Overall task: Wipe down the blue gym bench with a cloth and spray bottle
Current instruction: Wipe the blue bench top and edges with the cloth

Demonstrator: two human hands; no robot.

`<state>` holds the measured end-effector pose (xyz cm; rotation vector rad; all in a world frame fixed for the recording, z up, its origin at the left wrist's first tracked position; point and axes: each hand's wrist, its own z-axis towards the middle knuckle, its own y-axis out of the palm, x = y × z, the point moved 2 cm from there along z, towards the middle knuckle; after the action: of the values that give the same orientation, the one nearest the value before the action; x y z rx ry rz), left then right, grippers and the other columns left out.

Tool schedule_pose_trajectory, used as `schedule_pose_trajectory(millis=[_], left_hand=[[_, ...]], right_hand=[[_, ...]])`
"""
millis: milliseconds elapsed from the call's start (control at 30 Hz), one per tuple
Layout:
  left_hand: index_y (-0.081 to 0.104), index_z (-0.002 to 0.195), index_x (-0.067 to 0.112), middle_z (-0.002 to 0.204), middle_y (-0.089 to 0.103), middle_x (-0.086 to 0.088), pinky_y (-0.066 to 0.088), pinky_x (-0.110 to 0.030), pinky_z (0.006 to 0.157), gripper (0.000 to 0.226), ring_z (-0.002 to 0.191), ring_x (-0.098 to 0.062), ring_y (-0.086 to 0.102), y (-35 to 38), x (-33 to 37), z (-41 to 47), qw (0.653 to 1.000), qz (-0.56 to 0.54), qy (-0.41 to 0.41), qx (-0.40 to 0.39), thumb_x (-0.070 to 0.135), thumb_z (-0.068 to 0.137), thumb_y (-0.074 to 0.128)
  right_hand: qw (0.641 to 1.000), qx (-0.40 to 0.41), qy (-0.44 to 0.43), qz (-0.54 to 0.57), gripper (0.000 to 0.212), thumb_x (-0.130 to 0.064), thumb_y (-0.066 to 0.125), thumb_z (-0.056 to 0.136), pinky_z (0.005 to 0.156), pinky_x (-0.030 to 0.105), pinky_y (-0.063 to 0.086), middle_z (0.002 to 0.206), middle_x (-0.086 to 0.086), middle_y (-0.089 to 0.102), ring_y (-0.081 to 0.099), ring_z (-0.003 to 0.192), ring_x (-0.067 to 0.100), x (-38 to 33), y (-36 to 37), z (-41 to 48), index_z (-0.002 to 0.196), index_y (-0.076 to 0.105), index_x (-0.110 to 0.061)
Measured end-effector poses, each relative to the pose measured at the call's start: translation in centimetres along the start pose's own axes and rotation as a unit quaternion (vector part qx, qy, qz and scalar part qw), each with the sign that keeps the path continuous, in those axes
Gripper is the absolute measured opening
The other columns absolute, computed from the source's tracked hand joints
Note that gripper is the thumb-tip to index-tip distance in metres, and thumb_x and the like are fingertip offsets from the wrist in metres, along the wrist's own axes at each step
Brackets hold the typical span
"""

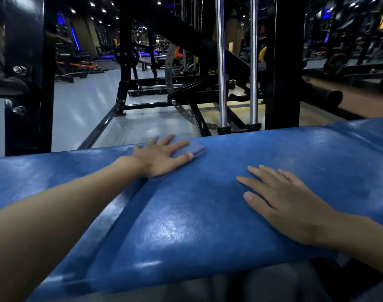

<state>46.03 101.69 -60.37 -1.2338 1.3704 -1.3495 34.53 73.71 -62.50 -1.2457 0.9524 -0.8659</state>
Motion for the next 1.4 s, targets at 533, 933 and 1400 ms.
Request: schedule_pose_trajectory(millis=[533, 933, 1400], left_hand=[[-0.008, 0.138, 0.071, 0.164, -0.004, 0.021, 0.011, -0.055, 0.115, 0.058, 0.151, -0.018, -0.003, 1.5, 6.7, -13.7, 0.957, 0.064, 0.282, 0.006, 0.078, 0.081, -0.002], [0.004, 0.139, 0.072, 0.164, 0.000, 0.021, 0.009, -0.065, 0.115, 0.070, 0.152, -0.017, 0.004, 0.1, -3.9, -1.9, 0.999, 0.005, 0.045, 0.000, 0.089, 0.071, 0.006], [-0.006, 0.142, 0.067, 0.160, -0.012, 0.030, 0.008, -0.050, 0.115, 0.063, 0.151, -0.013, -0.006, 1.6, 3.0, -14.9, 0.958, 0.050, 0.283, -0.005, 0.079, 0.082, 0.006]], right_hand=[[0.987, 0.114, 0.019, 0.108, 0.041, -0.049, 0.035, 0.097, 0.114, 0.030, 0.019, 0.138, -0.015, 0.052, 0.035, 0.135, 0.001, 0.3, -0.9, 0.4, 0.125, 0.059, -0.030], [0.999, 0.020, 0.012, 0.047, 0.083, -0.071, -0.003, 0.075, 0.120, 0.032, 0.003, 0.159, -0.022, 0.015, 0.002, 0.146, -0.001, -1.5, 0.1, 0.6, 0.146, 0.029, -0.044], [0.999, 0.017, 0.018, 0.034, 0.075, -0.070, 0.002, 0.079, 0.119, 0.032, 0.004, 0.157, -0.022, 0.019, 0.005, 0.145, -0.002, -2.0, -0.1, 0.6, 0.144, 0.030, -0.045]])
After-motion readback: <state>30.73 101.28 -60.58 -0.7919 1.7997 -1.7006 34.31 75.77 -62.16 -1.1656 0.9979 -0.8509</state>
